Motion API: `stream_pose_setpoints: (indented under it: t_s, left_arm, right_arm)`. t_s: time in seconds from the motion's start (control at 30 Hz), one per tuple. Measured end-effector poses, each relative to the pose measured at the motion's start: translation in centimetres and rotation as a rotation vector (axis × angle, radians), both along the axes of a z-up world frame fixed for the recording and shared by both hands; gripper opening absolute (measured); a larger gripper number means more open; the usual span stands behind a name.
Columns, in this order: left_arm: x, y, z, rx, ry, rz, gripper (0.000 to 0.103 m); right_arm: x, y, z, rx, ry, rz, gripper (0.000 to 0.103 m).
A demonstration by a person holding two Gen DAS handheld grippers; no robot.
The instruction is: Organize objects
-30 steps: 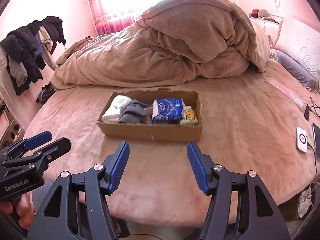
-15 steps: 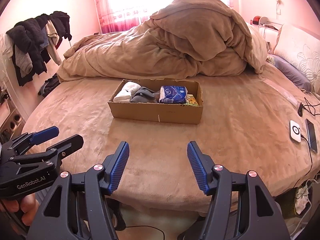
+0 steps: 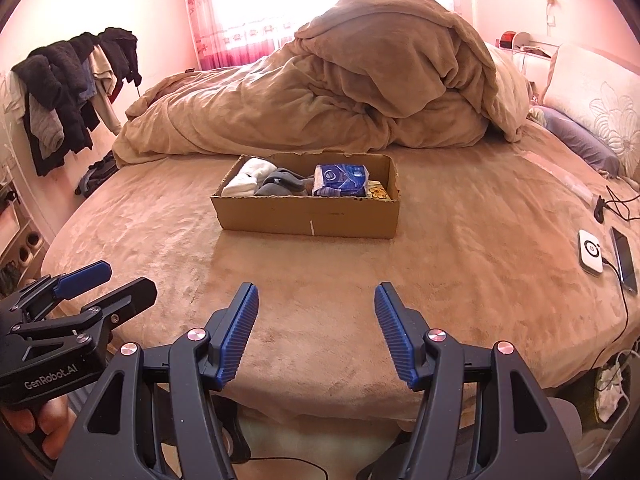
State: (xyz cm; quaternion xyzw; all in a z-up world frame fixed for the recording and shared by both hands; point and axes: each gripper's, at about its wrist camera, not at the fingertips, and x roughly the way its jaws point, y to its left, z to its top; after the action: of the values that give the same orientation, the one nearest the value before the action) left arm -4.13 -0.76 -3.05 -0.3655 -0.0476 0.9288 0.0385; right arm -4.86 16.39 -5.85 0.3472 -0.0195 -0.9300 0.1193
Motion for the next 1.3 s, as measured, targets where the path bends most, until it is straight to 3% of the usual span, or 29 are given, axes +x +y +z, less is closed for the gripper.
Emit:
stream_pose_setpoints:
  t_s: [1.3]
  left_arm:
    - [-1.1, -0.9, -0.5, 0.002, 0.005, 0.018, 0.077]
  right_arm:
    - [-0.8, 0.2, -1.0, 0.012, -0.008, 0.004, 0.064]
